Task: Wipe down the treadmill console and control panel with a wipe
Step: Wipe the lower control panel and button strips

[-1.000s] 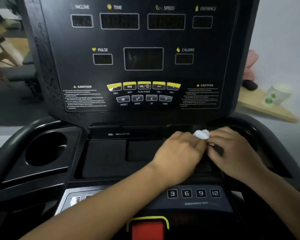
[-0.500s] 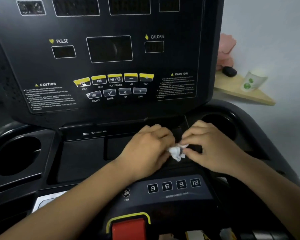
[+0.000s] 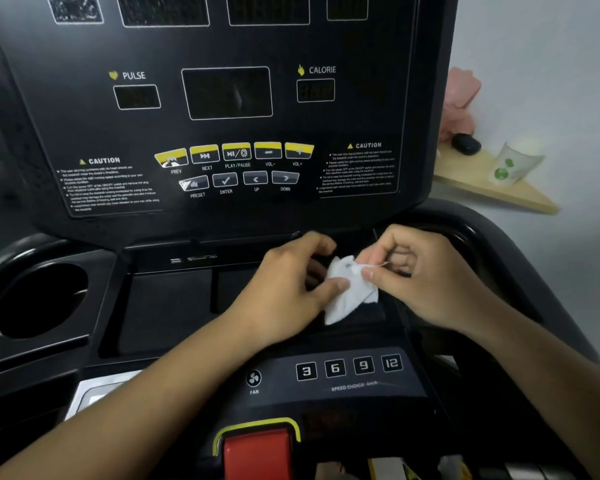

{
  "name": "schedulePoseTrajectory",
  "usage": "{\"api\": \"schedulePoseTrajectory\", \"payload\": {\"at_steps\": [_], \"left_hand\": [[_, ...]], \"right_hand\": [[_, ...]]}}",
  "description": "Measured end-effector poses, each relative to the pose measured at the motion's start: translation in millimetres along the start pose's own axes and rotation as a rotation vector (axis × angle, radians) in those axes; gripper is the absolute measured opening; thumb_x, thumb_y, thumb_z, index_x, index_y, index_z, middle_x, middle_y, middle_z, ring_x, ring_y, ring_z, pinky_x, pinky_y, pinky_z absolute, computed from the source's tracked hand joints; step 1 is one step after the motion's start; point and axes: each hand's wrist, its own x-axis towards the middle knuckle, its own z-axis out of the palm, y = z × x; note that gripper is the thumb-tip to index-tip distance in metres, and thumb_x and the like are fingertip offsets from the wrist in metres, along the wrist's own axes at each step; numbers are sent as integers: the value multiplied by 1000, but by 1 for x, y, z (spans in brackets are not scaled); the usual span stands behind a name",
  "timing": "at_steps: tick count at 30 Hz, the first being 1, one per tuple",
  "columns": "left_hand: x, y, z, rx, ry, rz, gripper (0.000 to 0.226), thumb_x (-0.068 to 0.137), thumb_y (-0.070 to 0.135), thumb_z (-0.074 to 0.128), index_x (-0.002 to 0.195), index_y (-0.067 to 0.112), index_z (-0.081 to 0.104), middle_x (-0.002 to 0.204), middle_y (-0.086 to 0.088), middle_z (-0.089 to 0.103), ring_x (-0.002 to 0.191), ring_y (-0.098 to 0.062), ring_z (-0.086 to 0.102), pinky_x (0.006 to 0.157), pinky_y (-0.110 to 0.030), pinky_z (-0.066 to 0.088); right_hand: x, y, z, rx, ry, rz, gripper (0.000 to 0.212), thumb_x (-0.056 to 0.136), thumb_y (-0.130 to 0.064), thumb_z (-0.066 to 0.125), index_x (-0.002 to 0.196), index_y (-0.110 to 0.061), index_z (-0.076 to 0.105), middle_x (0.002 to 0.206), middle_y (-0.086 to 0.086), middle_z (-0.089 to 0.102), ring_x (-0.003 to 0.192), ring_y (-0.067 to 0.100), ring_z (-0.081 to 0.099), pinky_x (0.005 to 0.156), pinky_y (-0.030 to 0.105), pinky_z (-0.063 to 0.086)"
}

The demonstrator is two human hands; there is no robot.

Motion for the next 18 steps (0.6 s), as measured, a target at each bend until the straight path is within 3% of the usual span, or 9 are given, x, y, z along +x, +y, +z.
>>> {"api": "schedulePoseTrajectory", "payload": {"at_steps": [3,6,8,11,13,16,18], "left_hand": [[2,-2,5,273,-25,99,31,78,14,75,106,19,61,103,6,60,90,-12,60,80,-35,52],[-3,0,6,455,-33,261,22,79,10,66,101,12,66,103,-2,61,91,-24,57,78,-44,51],[-5,3,8,494,-142,331,17,82,12,57,96,14,68,102,-2,63,89,-25,58,77,-43,51],[-9,7,10,546,-268,327,17,86,20,48,88,16,65,93,0,65,87,-23,59,78,-42,49],[-10,5,9,581,-263,320,19,88,24,45,86,16,62,86,1,64,81,-22,61,86,-41,48],[-13,2,10,650,-195,366,21,92,27,40,94,18,59,87,1,64,83,-22,63,103,-44,42],[-14,1,13,760,-163,371,26,95,28,38,102,17,60,95,0,65,93,-23,60,99,-43,39]], "right_hand": [[4,6,-3,-374,0,-88,26,75,-4,74,71,-25,59,76,-9,64,75,7,61,67,25,50],[4,5,-5,-556,9,-169,20,74,-6,66,82,-24,65,95,-16,63,95,9,55,84,35,47],[2,2,-3,-586,-6,-233,31,76,-8,52,96,-22,71,111,-14,66,110,10,55,95,34,42],[-6,10,3,-762,-255,-290,49,81,-18,33,114,-18,70,122,-10,66,125,6,50,111,36,28],[-12,16,4,-831,-340,-272,51,82,-22,30,113,-18,71,120,-8,67,122,8,54,113,39,26],[-17,11,5,-871,-304,-298,40,81,-22,34,92,-22,72,95,-10,66,98,12,60,112,36,25],[-15,7,9,-857,-275,-312,35,82,-21,35,89,-24,69,86,-12,60,90,10,56,110,37,26]]}}
